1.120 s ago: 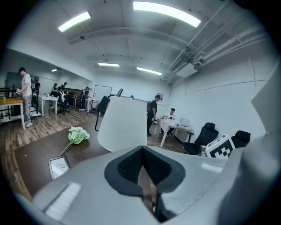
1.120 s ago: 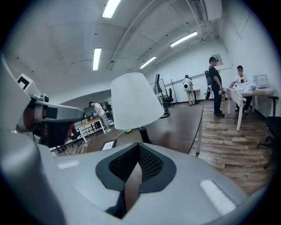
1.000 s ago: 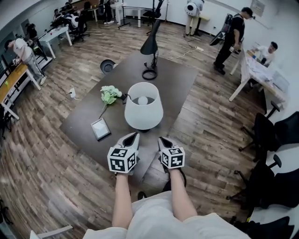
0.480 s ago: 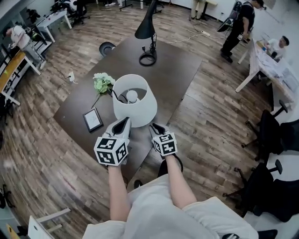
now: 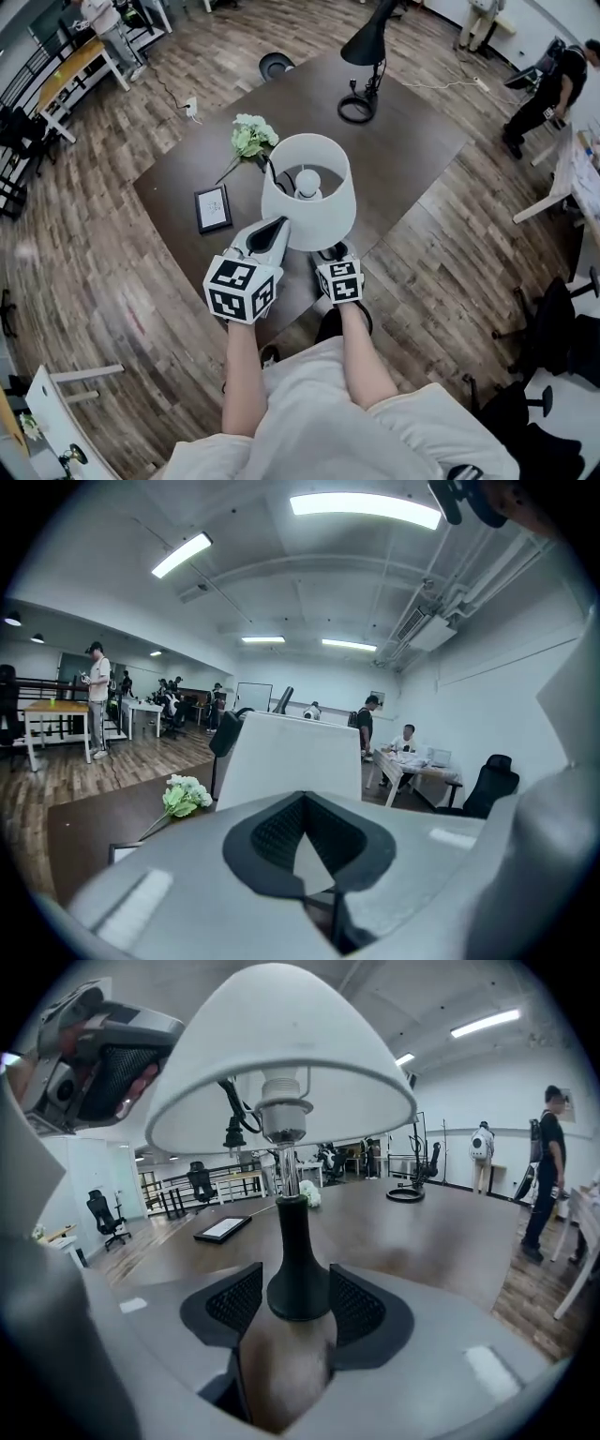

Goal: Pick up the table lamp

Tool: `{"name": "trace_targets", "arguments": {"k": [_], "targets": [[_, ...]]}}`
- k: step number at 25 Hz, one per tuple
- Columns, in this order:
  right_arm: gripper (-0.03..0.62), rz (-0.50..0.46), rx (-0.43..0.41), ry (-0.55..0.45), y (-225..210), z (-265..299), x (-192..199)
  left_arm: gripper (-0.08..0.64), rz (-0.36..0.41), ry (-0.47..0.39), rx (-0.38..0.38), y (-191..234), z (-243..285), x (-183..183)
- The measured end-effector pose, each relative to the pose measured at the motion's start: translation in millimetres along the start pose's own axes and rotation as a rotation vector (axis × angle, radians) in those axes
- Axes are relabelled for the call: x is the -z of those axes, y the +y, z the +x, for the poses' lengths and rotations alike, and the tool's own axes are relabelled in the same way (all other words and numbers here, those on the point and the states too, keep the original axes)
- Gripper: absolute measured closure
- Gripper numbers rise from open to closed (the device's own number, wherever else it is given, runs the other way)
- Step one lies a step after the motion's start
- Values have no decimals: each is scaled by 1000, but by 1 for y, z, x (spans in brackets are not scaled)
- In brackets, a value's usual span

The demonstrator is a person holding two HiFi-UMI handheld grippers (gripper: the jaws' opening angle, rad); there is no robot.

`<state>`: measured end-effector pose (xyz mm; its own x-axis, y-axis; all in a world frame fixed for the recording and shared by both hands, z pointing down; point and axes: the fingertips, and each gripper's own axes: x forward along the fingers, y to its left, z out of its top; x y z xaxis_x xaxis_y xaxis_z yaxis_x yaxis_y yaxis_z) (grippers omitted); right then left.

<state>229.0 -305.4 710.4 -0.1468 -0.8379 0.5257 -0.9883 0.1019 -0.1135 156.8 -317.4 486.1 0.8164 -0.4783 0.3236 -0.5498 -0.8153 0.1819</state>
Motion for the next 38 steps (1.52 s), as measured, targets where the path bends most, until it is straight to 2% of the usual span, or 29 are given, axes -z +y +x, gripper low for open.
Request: {"name": "trace_targets", "arguments": {"k": [13,20,27,32,38], "targets": [[301,-117,-160,-20,0,63,-20,560,9,-57,-190,28,16,-20],[301,-194,-235,7,12,88,-20,560,-11,-83,-299,44,15,-23],[328,-295,-316,71,17,102,-12,560,-59,-120,-417,57,15,-26],[348,-321,-381,45,21,104,-24,560,-76,-98,-501,60,19,-19],[362,-314,-426,15,29,107,-31,560,-104,-96,-562,69,14,-15]]}}
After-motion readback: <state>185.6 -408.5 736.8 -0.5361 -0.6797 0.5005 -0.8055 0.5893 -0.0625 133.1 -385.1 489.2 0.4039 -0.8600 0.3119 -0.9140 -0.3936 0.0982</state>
